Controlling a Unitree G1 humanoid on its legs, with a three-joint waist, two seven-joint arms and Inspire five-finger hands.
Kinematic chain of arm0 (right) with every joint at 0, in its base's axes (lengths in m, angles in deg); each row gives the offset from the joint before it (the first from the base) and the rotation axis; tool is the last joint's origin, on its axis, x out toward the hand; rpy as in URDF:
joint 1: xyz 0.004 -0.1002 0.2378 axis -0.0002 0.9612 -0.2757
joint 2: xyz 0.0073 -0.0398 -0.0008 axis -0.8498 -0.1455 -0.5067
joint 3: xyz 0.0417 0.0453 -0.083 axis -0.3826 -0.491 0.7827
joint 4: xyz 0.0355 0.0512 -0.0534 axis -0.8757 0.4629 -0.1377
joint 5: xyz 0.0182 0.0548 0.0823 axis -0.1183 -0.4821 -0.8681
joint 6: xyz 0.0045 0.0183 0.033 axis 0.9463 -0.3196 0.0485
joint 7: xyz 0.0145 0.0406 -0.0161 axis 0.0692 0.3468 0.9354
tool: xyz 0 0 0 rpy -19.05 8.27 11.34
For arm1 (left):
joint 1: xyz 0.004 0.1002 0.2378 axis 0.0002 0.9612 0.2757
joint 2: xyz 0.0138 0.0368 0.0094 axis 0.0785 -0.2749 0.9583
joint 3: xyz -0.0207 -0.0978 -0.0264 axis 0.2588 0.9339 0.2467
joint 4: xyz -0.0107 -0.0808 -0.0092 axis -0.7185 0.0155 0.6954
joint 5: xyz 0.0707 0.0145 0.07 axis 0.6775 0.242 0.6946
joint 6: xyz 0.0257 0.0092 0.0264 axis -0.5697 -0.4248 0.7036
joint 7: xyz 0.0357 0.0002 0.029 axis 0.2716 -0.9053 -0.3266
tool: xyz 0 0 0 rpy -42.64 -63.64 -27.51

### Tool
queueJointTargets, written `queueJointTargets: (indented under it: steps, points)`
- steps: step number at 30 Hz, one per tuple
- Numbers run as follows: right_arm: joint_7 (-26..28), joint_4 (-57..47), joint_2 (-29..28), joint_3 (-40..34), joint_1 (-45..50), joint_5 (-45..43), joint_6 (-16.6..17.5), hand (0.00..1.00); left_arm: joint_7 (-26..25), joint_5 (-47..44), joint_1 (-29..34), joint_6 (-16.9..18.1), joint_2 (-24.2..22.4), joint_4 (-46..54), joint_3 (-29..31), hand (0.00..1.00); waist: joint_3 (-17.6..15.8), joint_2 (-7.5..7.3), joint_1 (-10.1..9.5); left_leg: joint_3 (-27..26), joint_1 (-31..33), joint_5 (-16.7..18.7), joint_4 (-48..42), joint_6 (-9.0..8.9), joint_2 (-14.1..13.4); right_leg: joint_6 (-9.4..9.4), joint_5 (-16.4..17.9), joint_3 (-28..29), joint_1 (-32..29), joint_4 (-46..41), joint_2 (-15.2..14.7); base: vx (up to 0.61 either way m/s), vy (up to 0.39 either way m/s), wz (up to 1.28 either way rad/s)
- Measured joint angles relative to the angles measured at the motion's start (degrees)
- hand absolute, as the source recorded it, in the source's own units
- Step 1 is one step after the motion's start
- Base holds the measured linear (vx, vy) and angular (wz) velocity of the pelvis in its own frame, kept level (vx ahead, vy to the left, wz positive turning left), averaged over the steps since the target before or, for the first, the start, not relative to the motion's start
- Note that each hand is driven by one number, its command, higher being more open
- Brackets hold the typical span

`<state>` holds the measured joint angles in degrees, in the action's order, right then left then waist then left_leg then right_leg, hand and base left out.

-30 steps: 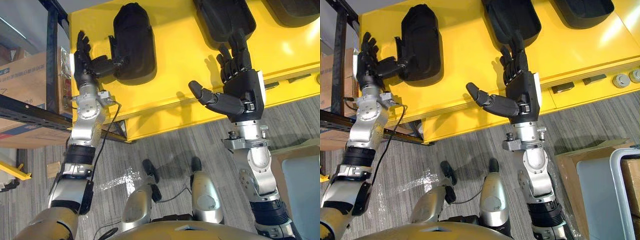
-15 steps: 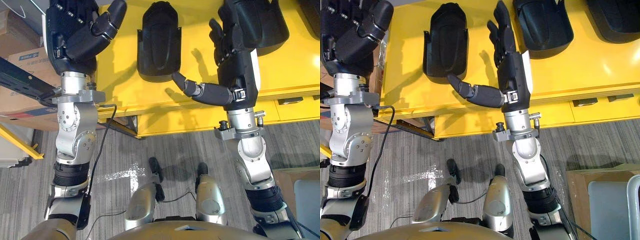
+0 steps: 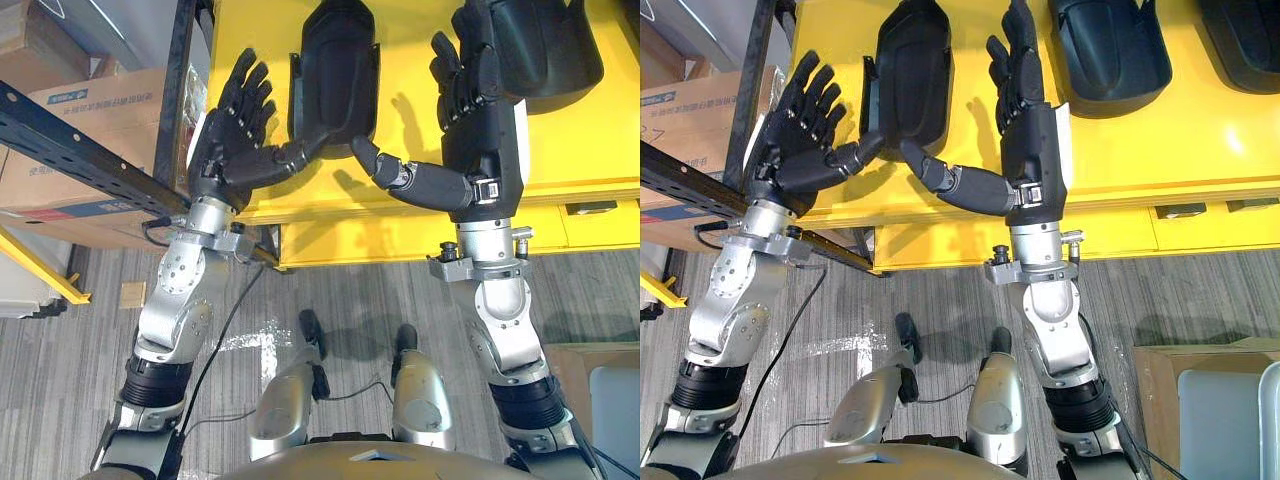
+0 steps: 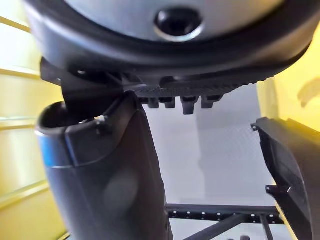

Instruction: Walk over and take three plastic housings, then place them on the shelf

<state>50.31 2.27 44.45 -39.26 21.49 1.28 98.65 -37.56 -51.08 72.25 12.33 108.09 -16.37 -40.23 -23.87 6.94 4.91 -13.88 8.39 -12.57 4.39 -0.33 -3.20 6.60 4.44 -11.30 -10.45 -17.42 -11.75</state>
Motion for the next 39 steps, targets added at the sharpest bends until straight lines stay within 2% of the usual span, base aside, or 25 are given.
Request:
queueJointTargets:
  steps: [5, 10, 14, 18, 26, 35, 39]
  points:
    - [-0.1, 0.1, -2.0, -1.1, 2.8, -0.2, 0.1, 1.0, -4.0, 9.5, 3.2, 1.9, -1.8, 0.0, -0.3, 1.0, -0.1, -0.57, -0.27, 0.3, -0.7, 0.2, 0.3, -0.21, 0.2, 0.13, -0.1, -0.6, 1.4, 1.0, -0.1, 0.02, -0.019, 0.05]
    - [-0.6, 0.1, -2.3, 1.3, 3.2, -0.1, 0.1, 1.0, -3.2, 9.2, 3.2, 2.5, -3.5, 1.0, -4.5, 1.0, -0.3, -0.98, -0.42, 0.3, -0.7, 0.4, 0.3, -0.39, 0.2, 0.14, -0.1, -0.7, 1.6, 1.6, -0.1, 0.0, 0.0, 0.0]
    - [-2.0, 0.2, -3.4, 2.7, 3.2, 2.0, 0.1, 1.0, 0.0, 8.3, 3.3, 0.4, -3.9, 1.5, -9.5, 1.0, -0.2, -1.81, -0.08, -0.1, -0.8, 0.4, 0.3, -0.43, 0.0, 0.22, -0.3, -0.4, 1.7, 2.1, 0.2, 0.01, -0.016, -0.04]
    - [-3.3, 0.2, -3.4, 2.7, 3.9, 2.2, 0.1, 1.0, 0.6, 5.8, 4.6, -0.2, -5.1, 1.5, -11.6, 1.0, -0.4, -2.99, 0.06, -1.3, -1.5, 0.5, 0.3, -0.48, -0.5, 0.12, -1.7, 0.5, 2.7, 4.0, 1.0, 0.04, -0.031, -0.16]
    - [-4.2, 0.3, -3.4, 1.6, 5.7, 2.1, 0.1, 1.0, -0.4, 3.9, 5.0, -0.2, -6.5, 0.5, -14.5, 1.0, -0.2, -3.87, 0.37, -3.3, -3.0, 1.6, 0.4, -0.37, -0.6, 0.44, -2.7, 2.3, 3.8, 6.0, 1.2, 0.03, -0.014, -0.13]
    - [-4.3, 0.3, -3.4, 0.4, 7.4, 2.3, 0.1, 1.0, -6.2, 4.3, 4.8, 0.3, -7.2, 0.0, -14.7, 1.0, -0.3, -4.31, 0.51, -3.5, -3.0, 1.7, 0.4, -0.21, -0.6, 0.6, -3.6, 2.3, 4.6, 7.7, 1.3, 0.0, -0.001, -0.01]
    - [-6.2, 0.6, -3.4, -1.3, 7.3, 7.7, 0.1, 1.0, -11.0, 6.5, 5.0, 1.8, -7.7, 0.0, -14.0, 1.0, -0.3, -4.34, 0.26, -3.0, -3.0, 1.7, 0.4, -0.2, -0.5, 0.6, -3.6, 1.9, 4.9, 7.8, 1.3, 0.01, -0.014, 0.04]
